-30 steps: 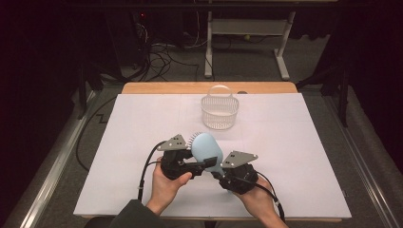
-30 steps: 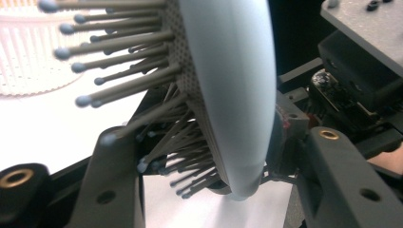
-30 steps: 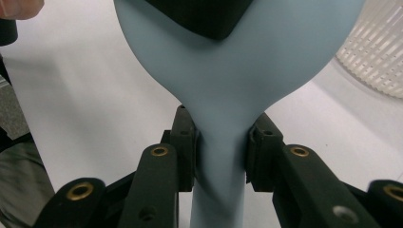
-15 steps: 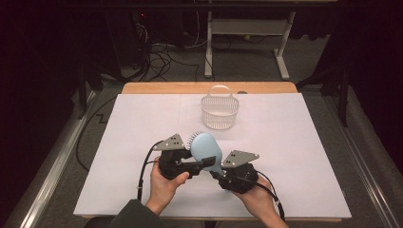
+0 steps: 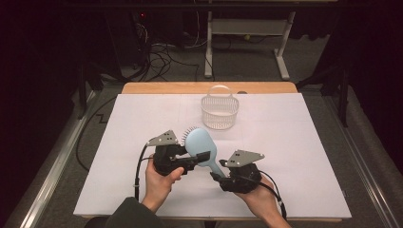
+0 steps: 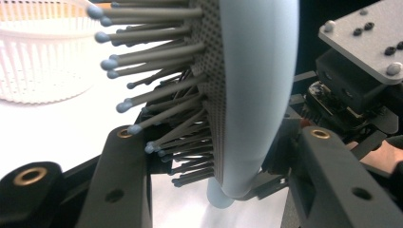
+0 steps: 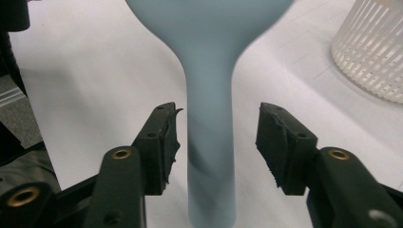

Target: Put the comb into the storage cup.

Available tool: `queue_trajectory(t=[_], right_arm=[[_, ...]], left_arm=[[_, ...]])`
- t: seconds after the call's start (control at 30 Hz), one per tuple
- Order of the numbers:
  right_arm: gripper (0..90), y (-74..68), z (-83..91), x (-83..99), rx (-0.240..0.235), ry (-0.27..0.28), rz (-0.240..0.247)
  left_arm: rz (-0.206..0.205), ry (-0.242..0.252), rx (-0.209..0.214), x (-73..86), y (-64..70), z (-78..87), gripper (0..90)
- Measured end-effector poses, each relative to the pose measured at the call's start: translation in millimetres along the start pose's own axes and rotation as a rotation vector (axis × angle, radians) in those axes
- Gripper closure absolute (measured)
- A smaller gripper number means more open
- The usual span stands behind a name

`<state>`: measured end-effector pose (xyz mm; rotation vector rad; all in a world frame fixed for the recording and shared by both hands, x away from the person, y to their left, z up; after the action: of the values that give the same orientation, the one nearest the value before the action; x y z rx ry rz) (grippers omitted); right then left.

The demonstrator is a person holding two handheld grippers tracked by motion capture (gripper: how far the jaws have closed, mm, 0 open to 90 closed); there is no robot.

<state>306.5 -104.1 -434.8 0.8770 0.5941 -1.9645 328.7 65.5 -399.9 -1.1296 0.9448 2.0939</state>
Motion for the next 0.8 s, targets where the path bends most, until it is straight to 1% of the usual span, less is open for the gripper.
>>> queue_trajectory(t=[0.13, 0.27, 0.4, 0.63, 0.8], right_arm=[[42.8, 3.3, 7.0, 3.0, 0.007, 0.027, 0.001], [37.7, 10.1, 15.8, 9.4, 0.019, 0.058, 0.004], [35.3, 19.2, 25.3, 18.0, 0.022, 0.074, -0.032], [33.6, 36.0, 41.3, 36.9, 0.057, 0.086, -0.089], [32.4, 45.4, 51.7, 49.9, 0.077, 0.107, -0.124]], left_arm=[[0.008, 0.006, -0.009, -2.9, -4.4, 3.8, 56.1], [0.016, 0.016, -0.015, -5.9, -8.9, 7.3, 56.1], [0.025, 0.026, -0.027, -9.2, -14.6, 8.5, 56.1], [0.032, 0.027, -0.051, -15.5, -22.6, 11.4, 56.1], [0.039, 0.033, -0.06, -18.6, -27.4, 15.0, 56.1]])
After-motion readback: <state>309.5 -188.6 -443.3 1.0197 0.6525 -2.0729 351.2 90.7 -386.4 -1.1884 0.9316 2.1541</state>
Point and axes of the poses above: each handheld gripper's, and its own axes: z roughly backward along the jaws, x roughly out of its underside, y roughly to its right, the point moved 5 cm from there along -z, roughly forward along the jaws, and after that the axes turned 9 degrees about -x, right-handed, at the moved point
